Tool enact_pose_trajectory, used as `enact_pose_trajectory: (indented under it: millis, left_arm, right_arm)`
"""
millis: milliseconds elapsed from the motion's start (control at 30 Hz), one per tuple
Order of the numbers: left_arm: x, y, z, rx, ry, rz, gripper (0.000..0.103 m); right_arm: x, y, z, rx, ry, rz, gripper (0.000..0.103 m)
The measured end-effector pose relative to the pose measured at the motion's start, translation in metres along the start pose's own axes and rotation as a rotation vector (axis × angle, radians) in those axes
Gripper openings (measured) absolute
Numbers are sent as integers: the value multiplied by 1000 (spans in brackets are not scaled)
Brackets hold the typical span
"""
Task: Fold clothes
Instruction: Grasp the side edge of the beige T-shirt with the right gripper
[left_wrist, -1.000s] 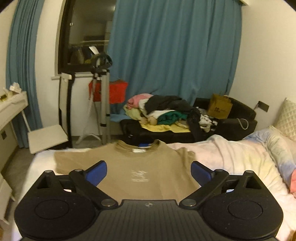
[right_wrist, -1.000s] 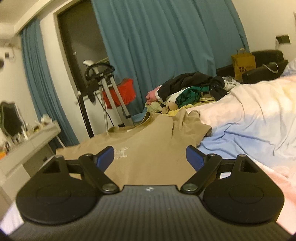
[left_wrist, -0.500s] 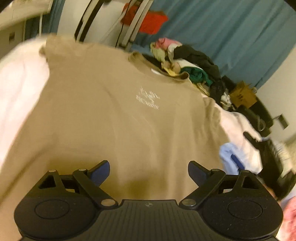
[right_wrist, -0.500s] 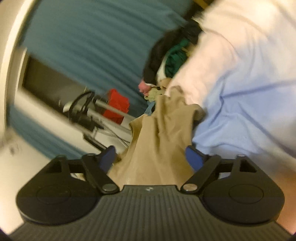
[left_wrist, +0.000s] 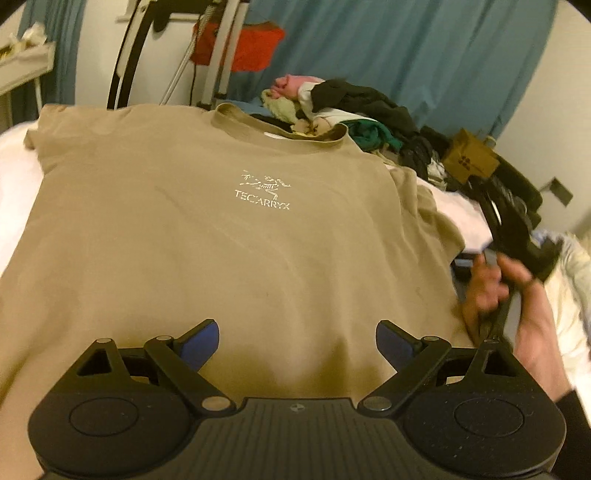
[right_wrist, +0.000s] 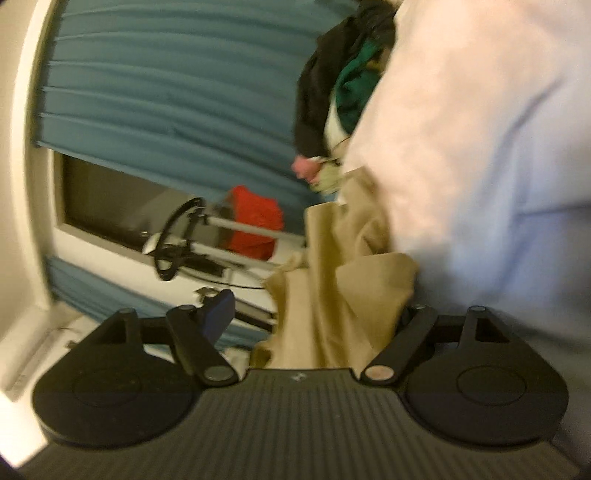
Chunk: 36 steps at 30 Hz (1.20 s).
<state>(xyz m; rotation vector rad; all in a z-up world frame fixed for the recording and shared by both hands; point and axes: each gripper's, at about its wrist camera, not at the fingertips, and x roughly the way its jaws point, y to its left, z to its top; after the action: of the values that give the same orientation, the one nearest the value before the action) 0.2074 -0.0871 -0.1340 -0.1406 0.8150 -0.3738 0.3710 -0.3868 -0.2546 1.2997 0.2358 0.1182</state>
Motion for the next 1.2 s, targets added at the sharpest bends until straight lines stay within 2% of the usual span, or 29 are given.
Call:
enact_pose_trajectory:
  millis: [133, 267, 333, 400, 433, 533, 600, 700, 867, 1033, 1133, 1167, 1200]
  left_arm:
    - [3, -2, -3, 10, 11, 4, 94]
    - [11, 0, -7, 3, 29, 13, 94]
    - [17, -3, -8, 21, 24, 25, 94]
    - [20, -7, -9, 46, 9, 38, 94]
    - [22, -9, -8, 54, 1, 41, 95]
    - [28, -14, -8, 67, -16, 49, 95]
    - [29, -16, -8, 77, -27, 58, 95]
    - [30, -20, -8, 101, -40, 72, 95]
    - [32, -26, -10, 131, -43, 89, 95]
    - [32, -29, -10, 135, -39, 90, 95]
    - [28, -30, -6, 117, -46, 78, 95]
    - [26, -31, -4, 111, -51, 73, 95]
    - [25, -31, -1, 105, -56, 68, 95]
  right_arm:
    - [22, -6, 2, 14, -64, -96, 72]
    - [31, -10, 8, 52, -143, -101, 67]
    - [37, -8, 11, 31, -147, -131, 57]
    - [44, -4, 13, -21, -126, -182, 21]
    - [47, -3, 14, -45, -118, -200, 18]
    - [44, -2, 16, -57, -136, -173, 12]
    - [34, 4, 29, -76, -188, -141, 9]
    - [7, 10, 52, -88, -291, -104, 8]
    - [-29, -4, 85, -39, -423, -108, 8]
    - [-55, -19, 89, 37, -565, -172, 11]
    - [-70, -9, 88, 17, -622, -244, 16]
    - [-73, -4, 89, 0, -623, -277, 32]
    - [-74, 1, 90, -12, -615, -294, 62]
